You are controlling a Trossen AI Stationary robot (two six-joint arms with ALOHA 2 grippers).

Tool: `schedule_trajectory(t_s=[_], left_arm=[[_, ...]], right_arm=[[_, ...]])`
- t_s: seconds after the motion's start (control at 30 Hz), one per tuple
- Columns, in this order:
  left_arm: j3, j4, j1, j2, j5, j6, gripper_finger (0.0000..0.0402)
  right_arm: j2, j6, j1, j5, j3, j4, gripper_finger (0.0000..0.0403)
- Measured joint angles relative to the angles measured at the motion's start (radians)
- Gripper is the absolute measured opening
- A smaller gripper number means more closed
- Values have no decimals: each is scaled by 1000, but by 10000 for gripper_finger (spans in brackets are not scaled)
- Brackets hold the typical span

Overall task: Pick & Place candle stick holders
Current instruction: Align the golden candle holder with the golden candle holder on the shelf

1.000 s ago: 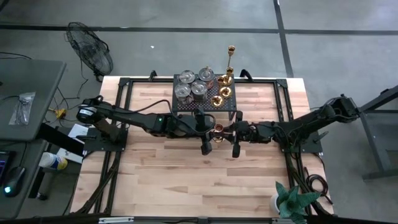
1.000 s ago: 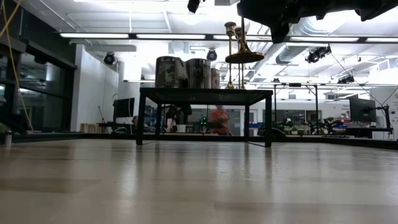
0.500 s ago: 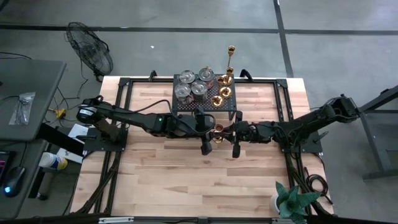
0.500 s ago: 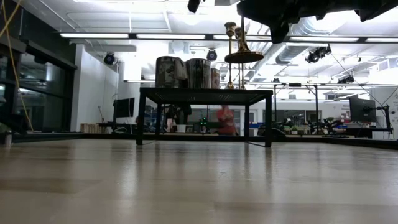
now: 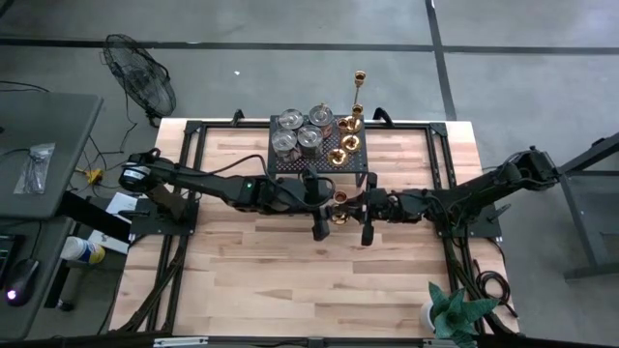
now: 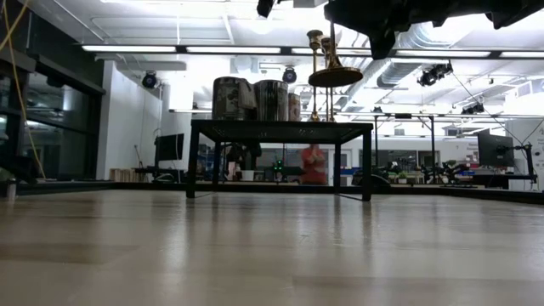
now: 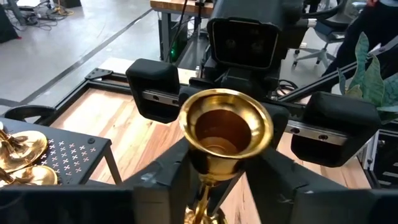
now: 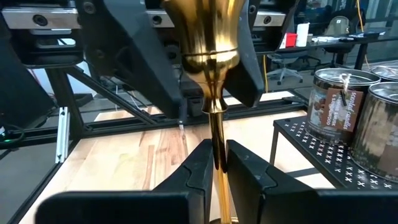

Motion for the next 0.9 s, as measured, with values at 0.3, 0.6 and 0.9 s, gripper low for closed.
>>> schedule_trajectory(t_s=[0.3,0.6,0.9], left_arm=[[0,1,0,-1,0,3,218],[0,-1,0,-5,6,7,234],[0,-38,0,-36,4,56,234]], right_arm=[[0,4,0,14,-1,-3,36],[0,21,-21,23,-1,-2,36],[-1,25,-26,28,0,-11,36]])
